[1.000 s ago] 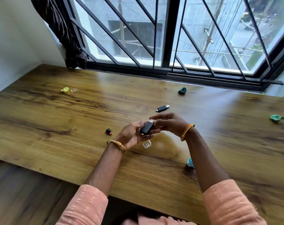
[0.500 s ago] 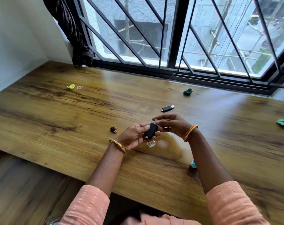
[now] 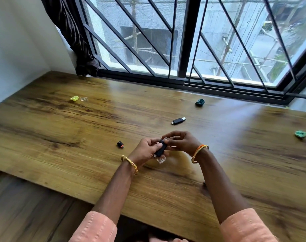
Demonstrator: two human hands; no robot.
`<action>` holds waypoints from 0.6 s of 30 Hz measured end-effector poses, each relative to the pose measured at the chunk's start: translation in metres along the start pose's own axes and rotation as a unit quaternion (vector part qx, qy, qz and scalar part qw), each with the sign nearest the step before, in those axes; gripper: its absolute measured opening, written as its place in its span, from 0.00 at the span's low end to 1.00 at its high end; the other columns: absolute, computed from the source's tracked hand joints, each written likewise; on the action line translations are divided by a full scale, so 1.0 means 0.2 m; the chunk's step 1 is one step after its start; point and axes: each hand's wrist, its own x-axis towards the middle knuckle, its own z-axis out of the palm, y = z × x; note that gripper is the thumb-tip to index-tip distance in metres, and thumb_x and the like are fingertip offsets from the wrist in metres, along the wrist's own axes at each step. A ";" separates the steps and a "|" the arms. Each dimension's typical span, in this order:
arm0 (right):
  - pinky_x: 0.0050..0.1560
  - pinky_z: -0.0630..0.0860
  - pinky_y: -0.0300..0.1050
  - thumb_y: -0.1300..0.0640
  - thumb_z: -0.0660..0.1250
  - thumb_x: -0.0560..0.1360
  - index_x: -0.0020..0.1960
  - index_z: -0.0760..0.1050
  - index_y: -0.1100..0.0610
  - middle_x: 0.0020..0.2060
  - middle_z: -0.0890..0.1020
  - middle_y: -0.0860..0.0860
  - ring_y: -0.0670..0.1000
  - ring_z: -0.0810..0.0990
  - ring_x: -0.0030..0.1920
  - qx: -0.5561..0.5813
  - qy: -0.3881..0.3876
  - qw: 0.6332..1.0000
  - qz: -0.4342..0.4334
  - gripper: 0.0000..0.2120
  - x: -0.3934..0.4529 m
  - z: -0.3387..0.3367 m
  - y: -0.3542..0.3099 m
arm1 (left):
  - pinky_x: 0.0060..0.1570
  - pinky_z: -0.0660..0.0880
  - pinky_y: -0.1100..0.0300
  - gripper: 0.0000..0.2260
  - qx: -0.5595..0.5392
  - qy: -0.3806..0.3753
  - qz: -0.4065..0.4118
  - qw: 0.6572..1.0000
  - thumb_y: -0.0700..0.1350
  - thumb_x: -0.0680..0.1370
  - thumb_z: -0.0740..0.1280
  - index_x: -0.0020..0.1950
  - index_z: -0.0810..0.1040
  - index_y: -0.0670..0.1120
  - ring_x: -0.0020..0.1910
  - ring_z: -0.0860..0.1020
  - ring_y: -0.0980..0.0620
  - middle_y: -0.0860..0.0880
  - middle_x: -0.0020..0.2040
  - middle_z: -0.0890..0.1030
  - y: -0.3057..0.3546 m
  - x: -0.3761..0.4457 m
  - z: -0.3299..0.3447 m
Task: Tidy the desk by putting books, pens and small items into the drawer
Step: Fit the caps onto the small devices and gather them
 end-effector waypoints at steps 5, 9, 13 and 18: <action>0.38 0.80 0.36 0.66 0.70 0.72 0.43 0.79 0.58 0.34 0.83 0.51 0.46 0.82 0.34 -0.014 0.018 0.999 0.028 0.04 0.00 -0.01 -0.02 | 0.38 0.80 0.65 0.12 0.080 -0.022 0.003 0.997 0.34 0.79 0.61 0.61 0.75 0.36 0.33 0.82 0.57 0.43 0.46 0.82 0.02 0.02 0.00; 0.37 0.81 0.37 0.69 0.68 0.72 0.42 0.78 0.62 0.33 0.83 0.53 0.47 0.83 0.32 0.046 0.019 0.996 0.071 0.04 0.00 -0.01 -0.04 | 0.37 0.78 0.67 0.10 0.134 -0.025 0.014 0.991 0.35 0.80 0.61 0.60 0.76 0.36 0.32 0.82 0.58 0.46 0.43 0.82 0.03 0.03 0.00; 0.37 0.82 0.40 0.69 0.67 0.73 0.42 0.77 0.63 0.35 0.82 0.56 0.49 0.84 0.32 0.083 0.033 0.992 0.089 0.04 0.01 0.00 -0.07 | 0.41 0.79 0.65 0.10 0.173 -0.019 0.018 0.985 0.36 0.80 0.61 0.59 0.76 0.37 0.35 0.82 0.57 0.46 0.45 0.82 0.05 0.05 -0.02; 0.35 0.81 0.40 0.70 0.65 0.74 0.47 0.75 0.67 0.38 0.81 0.59 0.48 0.83 0.30 0.096 0.124 0.984 0.085 0.03 0.03 -0.17 -0.11 | 0.38 0.79 0.67 0.09 0.117 0.025 0.013 0.993 0.34 0.79 0.60 0.58 0.76 0.36 0.33 0.81 0.58 0.46 0.43 0.82 0.03 0.04 -0.14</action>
